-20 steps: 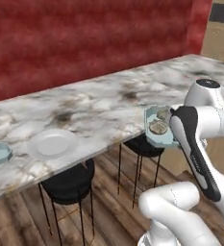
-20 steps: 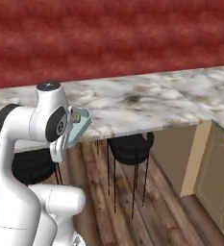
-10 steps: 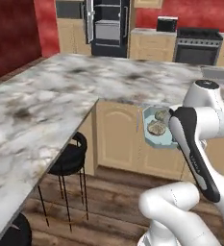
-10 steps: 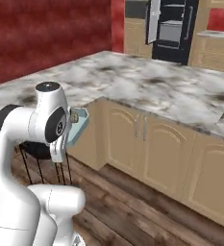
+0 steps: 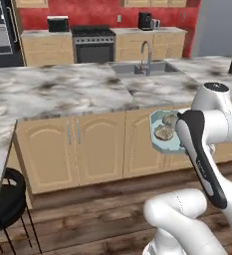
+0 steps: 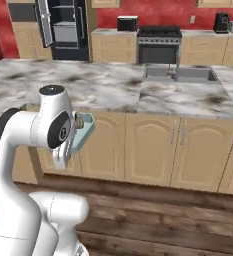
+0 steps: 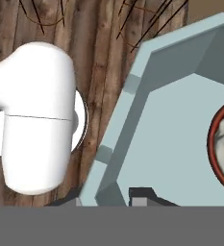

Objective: Place two dumplings into each of the tupperware containers and then place the containers in the fridge.

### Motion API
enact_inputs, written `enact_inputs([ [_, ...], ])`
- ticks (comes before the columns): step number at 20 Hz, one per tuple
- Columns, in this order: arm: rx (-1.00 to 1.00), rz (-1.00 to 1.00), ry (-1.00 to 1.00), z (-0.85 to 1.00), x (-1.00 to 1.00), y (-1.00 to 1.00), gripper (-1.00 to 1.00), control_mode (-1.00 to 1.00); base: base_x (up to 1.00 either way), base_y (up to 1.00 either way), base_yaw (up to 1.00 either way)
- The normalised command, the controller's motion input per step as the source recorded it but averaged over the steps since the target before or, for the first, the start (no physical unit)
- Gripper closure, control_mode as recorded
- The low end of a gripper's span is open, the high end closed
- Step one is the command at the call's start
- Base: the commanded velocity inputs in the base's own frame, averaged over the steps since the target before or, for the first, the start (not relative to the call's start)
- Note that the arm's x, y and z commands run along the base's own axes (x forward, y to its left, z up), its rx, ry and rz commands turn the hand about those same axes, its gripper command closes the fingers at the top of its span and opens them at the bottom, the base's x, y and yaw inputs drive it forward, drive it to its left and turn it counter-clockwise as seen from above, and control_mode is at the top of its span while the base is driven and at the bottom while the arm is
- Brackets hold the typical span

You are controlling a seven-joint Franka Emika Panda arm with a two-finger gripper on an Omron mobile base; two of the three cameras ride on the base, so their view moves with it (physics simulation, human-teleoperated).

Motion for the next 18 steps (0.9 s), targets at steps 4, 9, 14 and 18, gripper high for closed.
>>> enact_inputs([
  [4,0.00,0.00,0.00,0.00,0.00,0.00,1.00,1.00,-0.29,0.02,-0.95],
  [9,0.00,0.00,0.00,0.00,0.00,0.00,1.00,1.00,-0.04,0.01,-1.00],
  [14,0.00,0.00,0.00,0.00,0.00,0.00,1.00,1.00,0.00,0.02,-1.00],
  [18,0.00,0.00,0.00,0.00,0.00,0.00,1.00,1.00,0.00,0.06,-1.00],
])
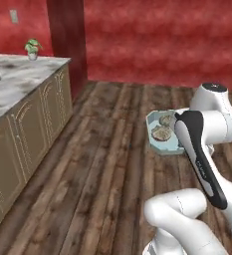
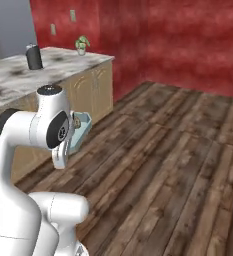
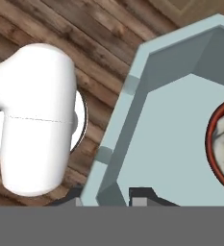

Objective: Place two dumplings into each of the tupperware containers and then place the containers in the fridge.

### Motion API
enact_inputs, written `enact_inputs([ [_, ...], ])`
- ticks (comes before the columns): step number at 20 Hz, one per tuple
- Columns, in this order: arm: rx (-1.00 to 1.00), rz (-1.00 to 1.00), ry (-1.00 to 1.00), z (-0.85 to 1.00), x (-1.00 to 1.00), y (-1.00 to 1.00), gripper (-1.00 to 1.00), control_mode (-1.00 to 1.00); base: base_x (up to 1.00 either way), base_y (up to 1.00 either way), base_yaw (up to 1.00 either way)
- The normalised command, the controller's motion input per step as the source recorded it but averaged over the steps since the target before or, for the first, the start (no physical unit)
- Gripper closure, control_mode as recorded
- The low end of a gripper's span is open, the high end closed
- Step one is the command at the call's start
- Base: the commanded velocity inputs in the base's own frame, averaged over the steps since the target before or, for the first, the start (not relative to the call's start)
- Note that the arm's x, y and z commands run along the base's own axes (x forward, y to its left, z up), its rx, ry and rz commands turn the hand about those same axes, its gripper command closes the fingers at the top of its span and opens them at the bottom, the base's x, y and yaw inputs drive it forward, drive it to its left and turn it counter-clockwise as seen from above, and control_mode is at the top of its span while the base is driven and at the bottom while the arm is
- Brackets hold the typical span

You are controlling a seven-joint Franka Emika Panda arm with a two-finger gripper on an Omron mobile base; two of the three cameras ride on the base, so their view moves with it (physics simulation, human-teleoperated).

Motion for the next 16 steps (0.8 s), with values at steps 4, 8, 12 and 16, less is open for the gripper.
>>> enact_inputs([
  [4,0.00,0.00,0.00,0.00,0.00,0.00,1.00,1.00,0.00,0.07,-0.95],
  [8,0.00,0.00,0.00,0.00,0.00,0.00,1.00,1.00,0.18,0.23,-0.87],
  [12,0.00,0.00,0.00,0.00,0.00,0.00,1.00,1.00,0.33,0.29,-0.82],
  [16,0.00,0.00,0.00,0.00,0.00,0.00,1.00,1.00,0.38,0.39,-0.81],
])
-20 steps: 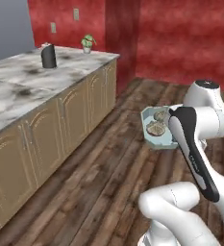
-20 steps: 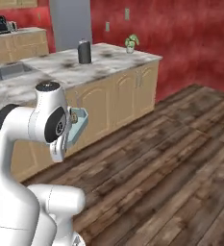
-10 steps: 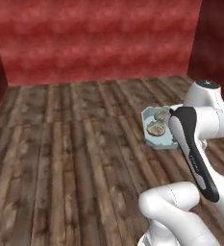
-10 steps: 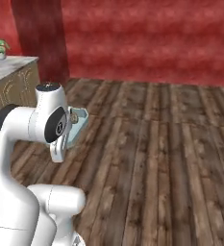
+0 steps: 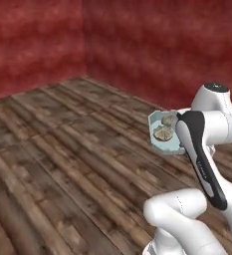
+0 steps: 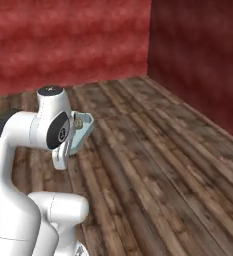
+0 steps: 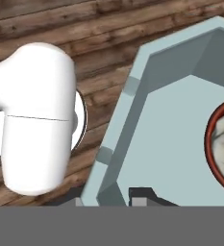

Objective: Place two dumplings into each of the tupperware containers and then place the containers in the fridge.

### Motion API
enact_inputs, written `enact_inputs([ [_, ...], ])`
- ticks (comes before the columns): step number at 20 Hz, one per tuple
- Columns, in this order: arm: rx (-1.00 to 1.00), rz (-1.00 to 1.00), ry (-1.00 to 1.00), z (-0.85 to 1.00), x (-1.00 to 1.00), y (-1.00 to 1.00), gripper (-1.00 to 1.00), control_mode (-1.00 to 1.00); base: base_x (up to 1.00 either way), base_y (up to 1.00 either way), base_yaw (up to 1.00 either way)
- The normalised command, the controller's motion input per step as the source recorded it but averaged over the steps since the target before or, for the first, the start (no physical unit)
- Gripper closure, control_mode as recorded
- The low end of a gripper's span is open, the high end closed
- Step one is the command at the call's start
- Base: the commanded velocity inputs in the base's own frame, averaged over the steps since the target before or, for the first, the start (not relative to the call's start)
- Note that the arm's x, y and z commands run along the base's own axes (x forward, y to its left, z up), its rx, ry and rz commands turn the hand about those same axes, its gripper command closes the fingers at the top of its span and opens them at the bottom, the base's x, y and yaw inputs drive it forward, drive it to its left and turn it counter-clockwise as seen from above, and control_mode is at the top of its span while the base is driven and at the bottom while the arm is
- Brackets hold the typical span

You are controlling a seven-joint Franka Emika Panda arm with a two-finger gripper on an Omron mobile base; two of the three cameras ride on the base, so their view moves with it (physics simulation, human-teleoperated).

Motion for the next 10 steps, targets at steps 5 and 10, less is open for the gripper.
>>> enact_inputs([
  [5,0.00,0.00,0.00,0.00,0.00,0.00,1.00,1.00,0.52,0.51,-0.77],
  [10,0.00,0.00,0.00,0.00,0.00,0.00,1.00,1.00,0.80,0.70,-0.67],
])
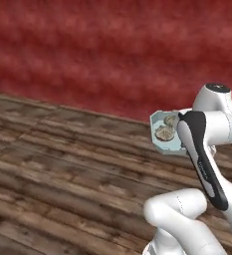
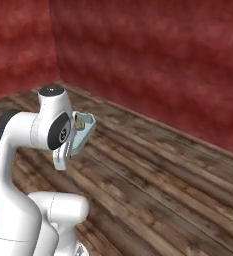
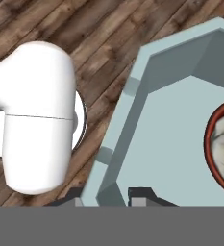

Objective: Place two dumplings into each of the tupperware containers and then place the containers in the fridge.

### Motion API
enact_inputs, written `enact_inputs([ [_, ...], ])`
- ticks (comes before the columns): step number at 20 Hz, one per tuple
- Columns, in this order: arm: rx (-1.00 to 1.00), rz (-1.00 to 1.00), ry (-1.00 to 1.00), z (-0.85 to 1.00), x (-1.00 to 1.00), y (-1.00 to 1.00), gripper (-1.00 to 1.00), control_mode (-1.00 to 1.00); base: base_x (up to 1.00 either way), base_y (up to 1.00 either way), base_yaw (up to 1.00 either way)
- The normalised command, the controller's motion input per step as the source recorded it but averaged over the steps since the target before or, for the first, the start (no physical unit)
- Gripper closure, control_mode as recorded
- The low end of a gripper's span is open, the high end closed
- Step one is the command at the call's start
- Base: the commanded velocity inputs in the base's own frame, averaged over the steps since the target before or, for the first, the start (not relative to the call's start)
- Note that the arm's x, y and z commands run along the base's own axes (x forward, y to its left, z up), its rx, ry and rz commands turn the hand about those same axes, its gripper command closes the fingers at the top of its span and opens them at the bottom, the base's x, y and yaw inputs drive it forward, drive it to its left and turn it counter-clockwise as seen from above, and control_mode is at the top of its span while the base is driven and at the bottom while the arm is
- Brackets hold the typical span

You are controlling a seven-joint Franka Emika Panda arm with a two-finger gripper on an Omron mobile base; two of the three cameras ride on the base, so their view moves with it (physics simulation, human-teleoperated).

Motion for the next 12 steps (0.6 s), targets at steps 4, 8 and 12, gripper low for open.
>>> enact_inputs([
  [4,0.00,0.00,0.00,0.00,0.00,0.00,1.00,1.00,0.65,0.65,-0.73],
  [8,0.00,0.00,0.00,0.00,0.00,0.00,1.00,1.00,0.07,0.26,-0.94],
  [12,0.00,0.00,0.00,0.00,0.00,0.00,1.00,1.00,0.00,0.18,-0.97],
])
